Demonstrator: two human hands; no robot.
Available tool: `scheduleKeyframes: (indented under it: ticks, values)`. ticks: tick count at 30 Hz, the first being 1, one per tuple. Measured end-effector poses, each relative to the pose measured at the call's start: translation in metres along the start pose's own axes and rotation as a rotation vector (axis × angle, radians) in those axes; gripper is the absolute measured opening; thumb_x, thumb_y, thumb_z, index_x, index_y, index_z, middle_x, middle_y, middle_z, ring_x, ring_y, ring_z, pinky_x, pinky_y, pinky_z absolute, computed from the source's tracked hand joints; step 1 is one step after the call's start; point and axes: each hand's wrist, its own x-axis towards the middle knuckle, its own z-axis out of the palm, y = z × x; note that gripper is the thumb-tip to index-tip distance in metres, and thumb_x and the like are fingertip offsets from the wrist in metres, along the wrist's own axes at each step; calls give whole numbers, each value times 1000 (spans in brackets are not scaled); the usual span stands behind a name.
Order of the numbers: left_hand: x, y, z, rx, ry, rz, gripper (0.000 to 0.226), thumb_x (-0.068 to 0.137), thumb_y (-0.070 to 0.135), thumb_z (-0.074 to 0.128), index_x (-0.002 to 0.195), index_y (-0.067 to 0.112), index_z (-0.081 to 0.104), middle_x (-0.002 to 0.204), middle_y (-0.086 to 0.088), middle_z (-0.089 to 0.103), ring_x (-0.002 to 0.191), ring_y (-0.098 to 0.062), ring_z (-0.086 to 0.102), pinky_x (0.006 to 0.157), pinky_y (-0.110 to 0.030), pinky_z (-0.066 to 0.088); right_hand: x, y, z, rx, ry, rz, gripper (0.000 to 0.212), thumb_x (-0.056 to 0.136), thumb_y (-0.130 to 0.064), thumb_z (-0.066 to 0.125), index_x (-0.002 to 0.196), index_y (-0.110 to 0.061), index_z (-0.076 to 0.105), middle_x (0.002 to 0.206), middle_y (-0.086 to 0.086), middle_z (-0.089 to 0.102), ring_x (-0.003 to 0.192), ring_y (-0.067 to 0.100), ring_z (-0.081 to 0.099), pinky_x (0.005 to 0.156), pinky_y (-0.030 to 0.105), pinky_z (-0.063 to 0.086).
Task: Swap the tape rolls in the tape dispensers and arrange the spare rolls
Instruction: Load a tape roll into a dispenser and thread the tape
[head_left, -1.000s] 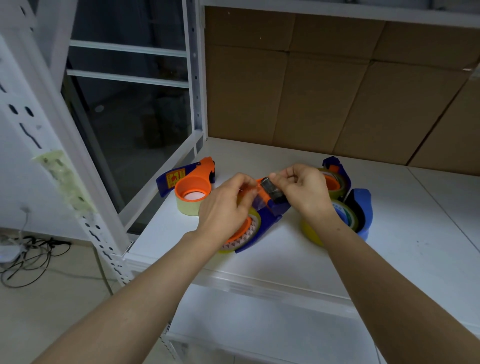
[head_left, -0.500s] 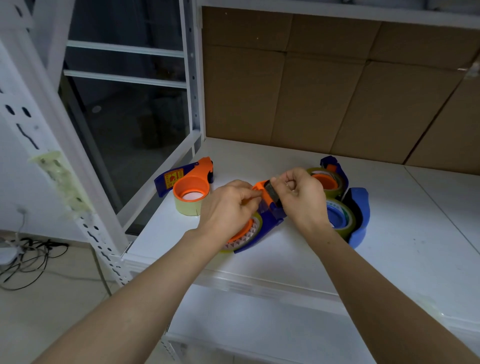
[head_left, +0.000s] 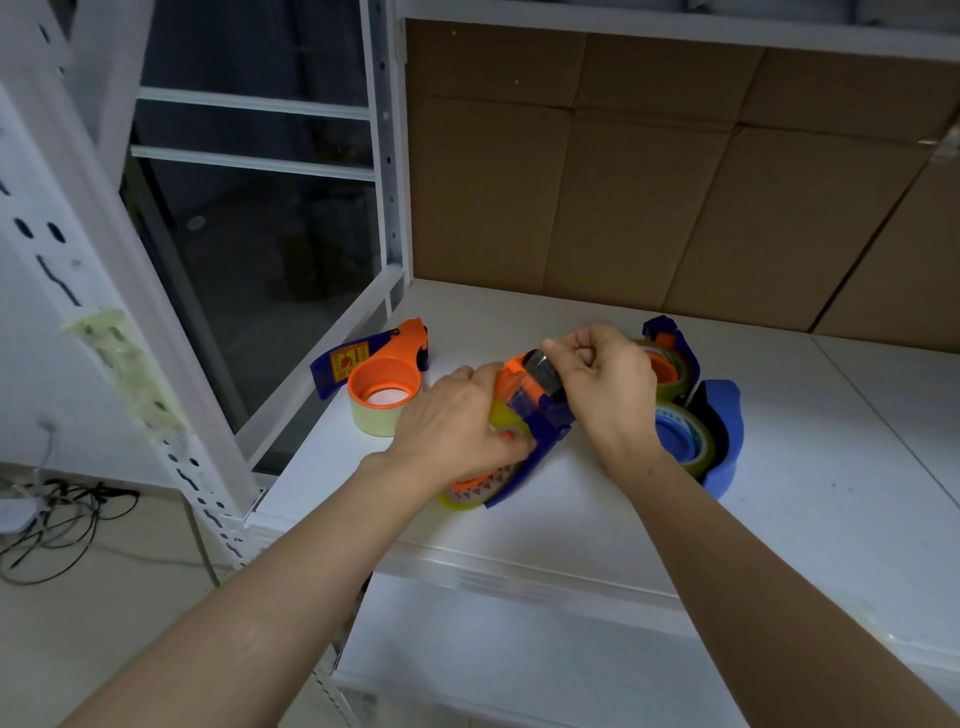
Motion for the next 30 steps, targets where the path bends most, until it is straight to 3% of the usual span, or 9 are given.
scheduleKeyframes:
  ticks: [3, 6, 12, 17, 22, 27, 30]
  values:
    - [-3, -1, 0, -15, 22, -32, 62, 73, 58, 63, 122, 23, 47, 112, -2, 58, 101, -22, 58, 76, -33, 50, 5, -2, -2, -7, -1, 18, 20, 88, -32, 60, 89, -12, 62, 75, -4, 59, 81, 21, 62, 73, 38, 53]
    - [0, 8, -2, -46, 87, -50, 77, 67, 71, 60, 124, 20, 48, 118, -4, 57, 106, -25, 58, 82, -36, 51, 6, -6, -1, -20, -14, 9, 19, 87, -32, 61, 89, -13, 63, 74, -3, 62, 80, 22, 64, 75, 40, 54]
    - [3, 19, -1, -192, 156, -51, 67, 68, 65, 65, 117, 21, 51, 108, 1, 60, 94, -19, 61, 71, -31, 51, 5, -9, 0, -47, -23, -4, 20, 88, -33, 59, 90, -13, 62, 76, -1, 63, 82, 22, 64, 76, 41, 54]
    - [2, 19, 0, -176, 192, -50, 70, 64, 67, 67, 116, 22, 51, 107, 3, 61, 92, -17, 61, 73, -31, 53, 4, -8, -4, -23, 20, -11, 22, 90, -31, 58, 95, -11, 63, 84, 5, 67, 84, 23, 63, 75, 38, 53]
    - [6, 19, -3, -108, 149, -37, 64, 63, 72, 64, 105, 24, 55, 96, 3, 65, 86, -19, 62, 70, -34, 54, 7, -7, -7, -57, 7, -58, 24, 92, -33, 55, 96, -10, 60, 80, 0, 61, 82, 25, 61, 71, 38, 50]
    - [4, 17, 1, -111, 182, -35, 66, 65, 72, 62, 110, 24, 54, 100, 2, 64, 87, -20, 63, 71, -37, 55, 13, -6, -10, -173, -46, -3, 26, 92, -39, 51, 98, -16, 60, 84, -4, 59, 88, 23, 60, 71, 35, 46]
    - [2, 15, 1, -110, 214, -26, 68, 66, 72, 61, 114, 25, 53, 104, 2, 65, 90, -22, 63, 72, -37, 55, 18, -7, -10, -84, -71, 31, 24, 90, -39, 55, 94, -16, 61, 82, -3, 60, 87, 24, 61, 73, 38, 50]
